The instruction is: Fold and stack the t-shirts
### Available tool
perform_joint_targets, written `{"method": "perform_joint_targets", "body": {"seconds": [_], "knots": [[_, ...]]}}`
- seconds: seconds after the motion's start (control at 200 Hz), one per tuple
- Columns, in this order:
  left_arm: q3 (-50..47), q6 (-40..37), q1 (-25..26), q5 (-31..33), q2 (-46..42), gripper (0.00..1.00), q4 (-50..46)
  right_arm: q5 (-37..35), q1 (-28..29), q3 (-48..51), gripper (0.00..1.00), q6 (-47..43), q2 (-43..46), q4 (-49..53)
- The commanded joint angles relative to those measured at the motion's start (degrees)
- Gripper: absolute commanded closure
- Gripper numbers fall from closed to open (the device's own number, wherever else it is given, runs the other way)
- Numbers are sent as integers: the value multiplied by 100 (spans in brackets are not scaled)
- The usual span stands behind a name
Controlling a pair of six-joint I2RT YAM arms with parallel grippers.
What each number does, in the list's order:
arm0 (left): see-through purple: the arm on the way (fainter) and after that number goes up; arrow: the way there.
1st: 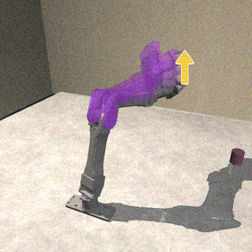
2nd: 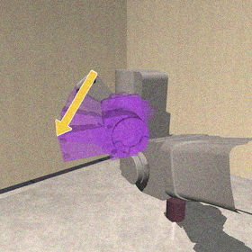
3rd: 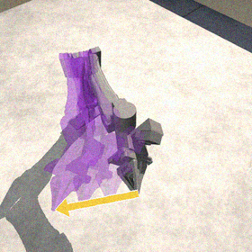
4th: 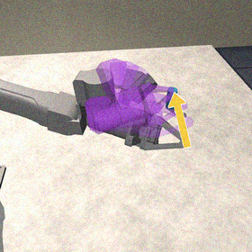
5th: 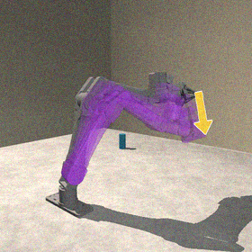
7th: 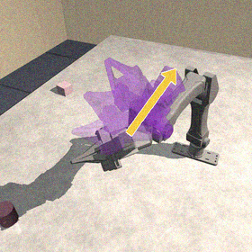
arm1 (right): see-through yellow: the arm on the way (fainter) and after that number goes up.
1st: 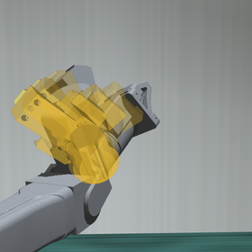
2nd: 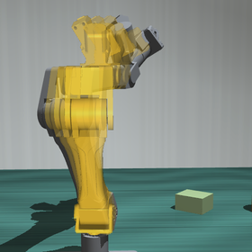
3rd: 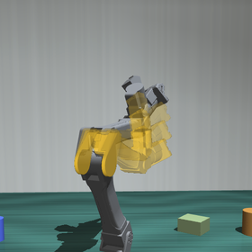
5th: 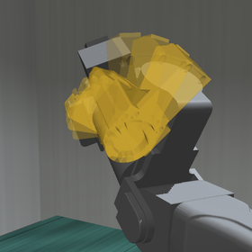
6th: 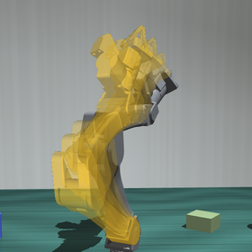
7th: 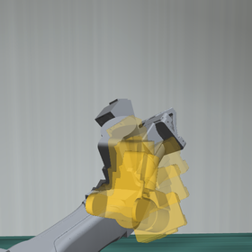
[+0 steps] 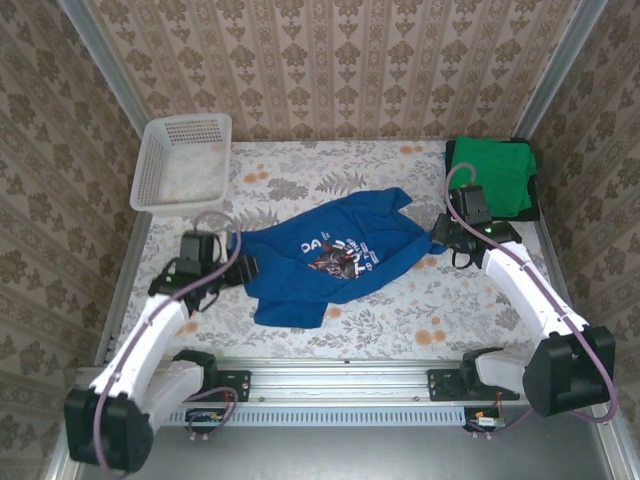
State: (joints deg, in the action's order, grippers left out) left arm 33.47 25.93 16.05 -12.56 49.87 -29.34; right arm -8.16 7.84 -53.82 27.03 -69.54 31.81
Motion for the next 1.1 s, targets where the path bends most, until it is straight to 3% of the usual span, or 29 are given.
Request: {"method": "perform_joint_targets", "body": {"seconds": [0.0,0.165,0.435,0.635,0.71,0.95,1.095], "knots": [[-592,849,618,637,-602,48,-667,-8,-46,87,100,63,-103,-251],[-1277,1704,1629,908,-890,53,-218,25,-72,120,100,54,-173,-298],[-1423,1758,1787,788,327,56,717,175,-72,200,100,49,-117,-316],[-1344,1621,1778,663,413,89,681,192,-79,345,100,36,-42,-312],[-1240,1583,1733,573,151,100,561,223,-80,356,100,33,-19,-290],[-452,1332,1103,95,-1014,100,-165,445,-80,223,100,75,460,36],[630,945,482,-134,-1006,100,-352,882,-54,-83,100,209,928,131]]}}
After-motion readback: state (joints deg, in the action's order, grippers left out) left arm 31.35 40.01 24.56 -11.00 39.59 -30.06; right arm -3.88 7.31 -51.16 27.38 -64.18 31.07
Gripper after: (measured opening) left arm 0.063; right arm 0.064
